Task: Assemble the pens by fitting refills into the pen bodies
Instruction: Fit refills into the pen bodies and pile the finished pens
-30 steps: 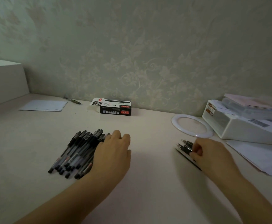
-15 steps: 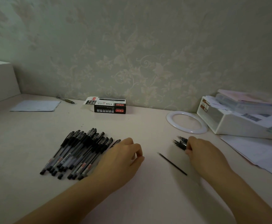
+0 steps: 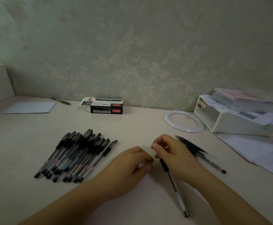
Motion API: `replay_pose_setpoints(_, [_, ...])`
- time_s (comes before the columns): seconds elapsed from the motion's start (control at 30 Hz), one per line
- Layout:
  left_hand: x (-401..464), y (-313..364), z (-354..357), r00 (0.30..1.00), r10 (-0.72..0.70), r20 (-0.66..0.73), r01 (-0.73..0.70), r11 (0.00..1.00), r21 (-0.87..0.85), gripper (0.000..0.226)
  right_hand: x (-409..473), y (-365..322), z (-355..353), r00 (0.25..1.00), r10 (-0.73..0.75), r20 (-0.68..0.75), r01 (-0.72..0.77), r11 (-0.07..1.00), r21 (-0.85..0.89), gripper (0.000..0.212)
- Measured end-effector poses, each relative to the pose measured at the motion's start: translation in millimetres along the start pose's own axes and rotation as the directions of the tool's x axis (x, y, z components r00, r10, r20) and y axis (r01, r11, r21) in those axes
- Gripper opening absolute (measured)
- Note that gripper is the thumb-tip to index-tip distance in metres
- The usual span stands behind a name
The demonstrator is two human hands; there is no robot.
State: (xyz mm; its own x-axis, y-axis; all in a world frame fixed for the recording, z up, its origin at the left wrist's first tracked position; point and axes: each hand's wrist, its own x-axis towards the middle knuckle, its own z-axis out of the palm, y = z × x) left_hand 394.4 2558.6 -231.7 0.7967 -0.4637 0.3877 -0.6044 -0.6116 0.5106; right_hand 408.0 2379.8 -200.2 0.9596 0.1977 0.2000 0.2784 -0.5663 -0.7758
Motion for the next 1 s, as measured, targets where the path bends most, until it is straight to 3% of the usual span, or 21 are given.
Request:
replay_pose_setpoints(0.07, [0,1,0,0.999,-0.030,-0.024,0.030,0.999,-0.018,0.021,2,2,2,0.996,-0.037,-0.076,0.037,0.999,0.004,0.010])
replay_pose_setpoints(0.17, [0,5,-1,0.998,-0.042,-0.042,0.039,0.997,-0.066,0.023,6,6,8,0.981,0.075,-0.178,-0.040,0.980,0.194,0.010])
replay_pose_setpoints(0.3, [0,9,-2,0.994,-0.107,-0.024,0.102,0.985,-0.139,0.034,8,10,17,0.962,0.216,-0.167,-0.114,0.872,0.475,0.018])
replay_pose_setpoints(0.4, [1,4,-6,0.984,-0.158,-0.079,0.155,0.987,-0.045,0.015,8,13,23,0.969,0.215,-0.125,-0.117,0.839,0.532,0.017])
replay_pose_setpoints(0.53, [0,-7,-13,0.986,-0.121,-0.117,0.144,0.965,0.218,0.019,9,17,27,0.994,0.100,-0.048,-0.072,0.908,0.413,0.010])
replay_pose_setpoints(0.7, [1,-7,-15,0.995,-0.094,-0.019,0.095,0.982,0.161,0.009,8,17,29,0.996,-0.020,0.083,-0.010,0.938,0.346,0.011])
replay_pose_setpoints(0.87, [4,-10,-12,0.993,-0.109,-0.042,0.117,0.912,0.394,0.029,9,16,31,0.998,-0.054,0.036,0.043,0.961,0.273,0.021])
replay_pose_setpoints(1.0, [6,-16,-13,0.972,-0.178,-0.153,0.229,0.857,0.461,0.066,7,13,29,0.998,-0.068,-0.017,0.070,0.948,0.311,0.018])
